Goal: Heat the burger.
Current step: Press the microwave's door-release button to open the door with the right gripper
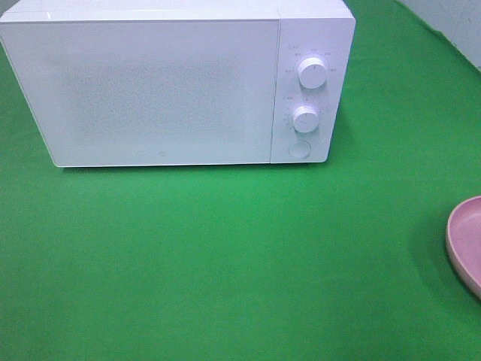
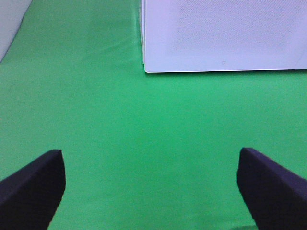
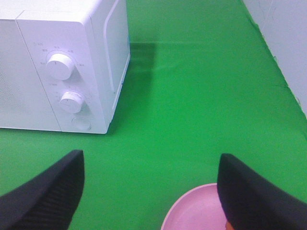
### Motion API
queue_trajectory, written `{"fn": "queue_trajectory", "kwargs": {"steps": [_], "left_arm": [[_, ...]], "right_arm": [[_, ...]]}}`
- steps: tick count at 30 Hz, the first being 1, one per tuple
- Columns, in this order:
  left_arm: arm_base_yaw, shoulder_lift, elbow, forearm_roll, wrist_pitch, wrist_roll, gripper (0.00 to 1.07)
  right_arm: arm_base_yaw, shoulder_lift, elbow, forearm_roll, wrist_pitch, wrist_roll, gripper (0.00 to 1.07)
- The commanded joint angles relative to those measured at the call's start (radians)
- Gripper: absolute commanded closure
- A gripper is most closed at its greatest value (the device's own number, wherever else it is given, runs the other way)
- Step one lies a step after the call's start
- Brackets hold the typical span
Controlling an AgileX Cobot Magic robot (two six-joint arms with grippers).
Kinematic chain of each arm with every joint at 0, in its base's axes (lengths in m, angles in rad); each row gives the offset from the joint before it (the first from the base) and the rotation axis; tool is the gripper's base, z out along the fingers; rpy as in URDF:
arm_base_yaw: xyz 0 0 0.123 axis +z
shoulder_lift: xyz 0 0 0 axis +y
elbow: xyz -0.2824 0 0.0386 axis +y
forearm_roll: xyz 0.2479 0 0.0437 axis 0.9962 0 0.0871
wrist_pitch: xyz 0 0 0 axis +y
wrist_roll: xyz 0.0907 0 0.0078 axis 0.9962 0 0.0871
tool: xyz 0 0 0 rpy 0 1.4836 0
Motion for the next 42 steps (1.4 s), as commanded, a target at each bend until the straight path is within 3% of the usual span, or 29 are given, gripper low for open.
{"fn": "queue_trajectory", "kwargs": {"steps": [1, 16, 27, 35, 42], "left_arm": [[-0.004, -0.022, 0.003, -0.005, -0.009, -0.005, 0.17], [-0.004, -0.022, 0.003, -0.005, -0.009, -0.005, 0.17], [-0.004, -0.022, 0.003, -0.005, -0.009, -0.005, 0.17], [-0.004, -0.022, 0.003, -0.005, -0.009, -0.005, 0.17], [-0.004, -0.022, 0.003, -0.005, -0.009, -0.005, 0.17]], "right_arm": [[-0.007, 0.051, -0.005, -0.004, -0.058, 0.002, 0.33], [-0.007, 0.279, -0.005, -0.004, -0.232, 0.002, 0.33], [-0.007, 0.445, 0.000, -0.020, -0.515, 0.000, 0.33], [-0.007, 0.556, 0.141, 0.012, -0.899, -0.032, 0.34], [-0.006, 0.615, 0.187, 0.016, -1.016, -0.040, 0.34]]}}
